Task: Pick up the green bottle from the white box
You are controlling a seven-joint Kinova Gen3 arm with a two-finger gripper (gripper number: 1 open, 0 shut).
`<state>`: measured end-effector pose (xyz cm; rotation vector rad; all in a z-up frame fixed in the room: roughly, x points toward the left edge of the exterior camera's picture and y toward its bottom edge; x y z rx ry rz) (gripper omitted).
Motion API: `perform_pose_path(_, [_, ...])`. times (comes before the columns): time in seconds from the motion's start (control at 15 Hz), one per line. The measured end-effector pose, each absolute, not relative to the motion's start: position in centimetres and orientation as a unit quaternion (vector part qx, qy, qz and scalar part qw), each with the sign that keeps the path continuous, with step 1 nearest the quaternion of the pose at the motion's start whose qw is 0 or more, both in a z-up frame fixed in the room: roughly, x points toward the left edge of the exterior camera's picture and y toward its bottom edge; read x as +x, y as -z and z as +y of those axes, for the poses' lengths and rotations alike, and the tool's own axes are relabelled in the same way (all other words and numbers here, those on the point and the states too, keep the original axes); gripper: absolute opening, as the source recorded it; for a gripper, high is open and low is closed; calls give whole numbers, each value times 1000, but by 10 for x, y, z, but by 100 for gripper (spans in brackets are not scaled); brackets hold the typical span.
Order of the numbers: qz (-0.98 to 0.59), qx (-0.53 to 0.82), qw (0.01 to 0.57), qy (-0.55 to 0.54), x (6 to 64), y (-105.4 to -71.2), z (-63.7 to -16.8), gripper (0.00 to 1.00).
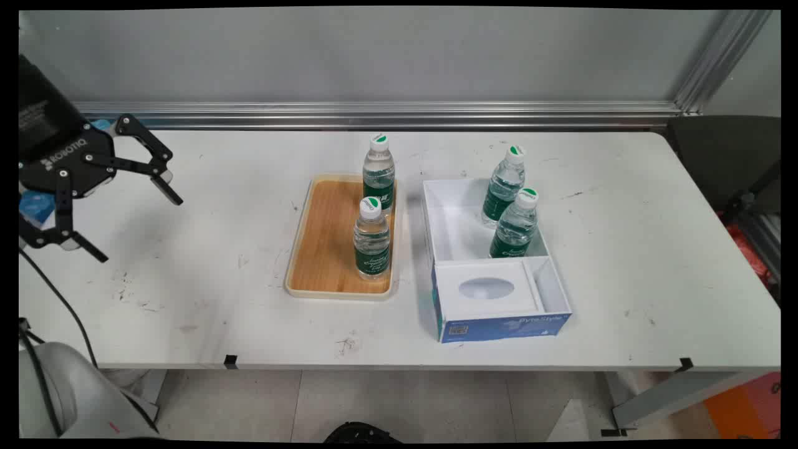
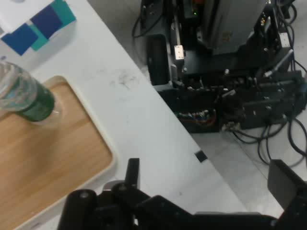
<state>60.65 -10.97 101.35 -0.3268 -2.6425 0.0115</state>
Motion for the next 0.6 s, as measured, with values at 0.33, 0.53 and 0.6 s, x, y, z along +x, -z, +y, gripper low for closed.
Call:
perform_pose_path(0.33, [-963, -11, 269, -26, 595, -1024, -132, 100])
perform_pose_path(0.53, [-957, 39, 284, -41, 588, -1026, -148, 100])
perform_pose_path(0.6, [-953, 63, 291, -48, 584, -1027, -157, 100])
